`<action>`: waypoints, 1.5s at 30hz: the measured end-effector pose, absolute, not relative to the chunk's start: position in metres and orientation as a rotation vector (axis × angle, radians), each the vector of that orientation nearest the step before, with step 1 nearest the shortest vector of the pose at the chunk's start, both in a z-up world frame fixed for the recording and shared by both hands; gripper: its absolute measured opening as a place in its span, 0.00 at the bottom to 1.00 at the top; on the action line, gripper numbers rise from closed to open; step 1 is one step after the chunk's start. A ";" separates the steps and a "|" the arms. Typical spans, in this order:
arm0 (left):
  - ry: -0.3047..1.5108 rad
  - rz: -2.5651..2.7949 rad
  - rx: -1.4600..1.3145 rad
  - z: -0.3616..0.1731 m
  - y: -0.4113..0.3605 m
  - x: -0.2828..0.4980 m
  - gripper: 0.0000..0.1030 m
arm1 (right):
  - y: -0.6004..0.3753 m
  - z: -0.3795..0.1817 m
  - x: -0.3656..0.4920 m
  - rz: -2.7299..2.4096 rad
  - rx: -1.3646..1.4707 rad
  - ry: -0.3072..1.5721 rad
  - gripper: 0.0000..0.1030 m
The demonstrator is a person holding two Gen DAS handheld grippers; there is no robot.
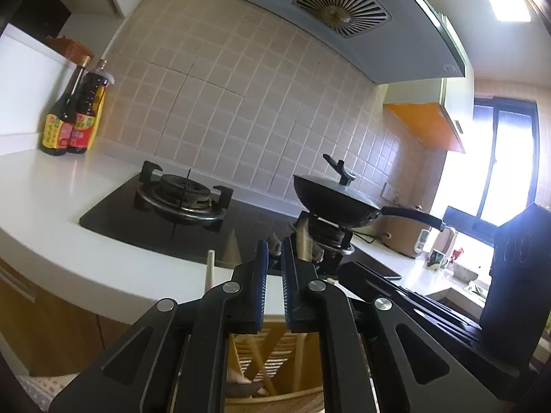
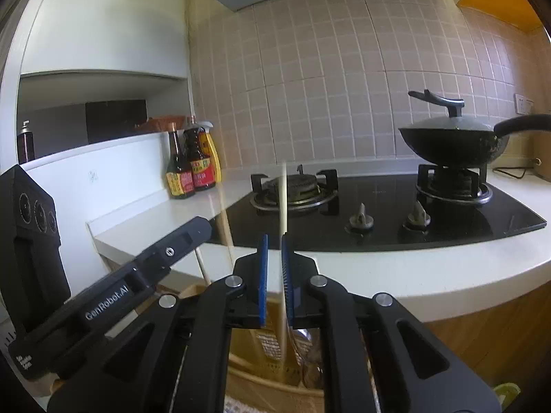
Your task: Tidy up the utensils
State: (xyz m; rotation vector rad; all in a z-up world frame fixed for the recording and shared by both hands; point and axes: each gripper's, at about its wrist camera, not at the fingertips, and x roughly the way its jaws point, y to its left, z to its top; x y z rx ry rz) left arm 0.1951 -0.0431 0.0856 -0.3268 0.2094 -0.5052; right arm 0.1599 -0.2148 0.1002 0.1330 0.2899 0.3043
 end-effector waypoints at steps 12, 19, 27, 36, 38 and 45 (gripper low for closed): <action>0.214 -0.545 -0.298 0.104 -0.014 0.144 0.47 | -0.233 0.107 0.106 0.308 0.180 0.321 0.41; 0.212 -0.506 -0.235 0.112 0.001 0.080 0.79 | -0.234 0.105 0.047 0.272 0.164 0.322 0.53; 0.182 -0.206 -0.161 0.073 -0.001 0.032 0.89 | -0.224 0.064 0.005 0.006 0.090 0.248 0.58; 0.166 -0.060 -0.025 0.032 -0.028 0.035 0.89 | -0.217 0.018 0.004 -0.005 0.056 0.263 0.76; 0.192 -0.060 -0.021 0.027 -0.031 0.040 0.89 | -0.219 0.010 0.014 0.023 0.074 0.319 0.76; 0.211 -0.035 0.047 0.018 -0.035 0.042 0.92 | -0.218 0.005 0.020 0.045 0.081 0.346 0.77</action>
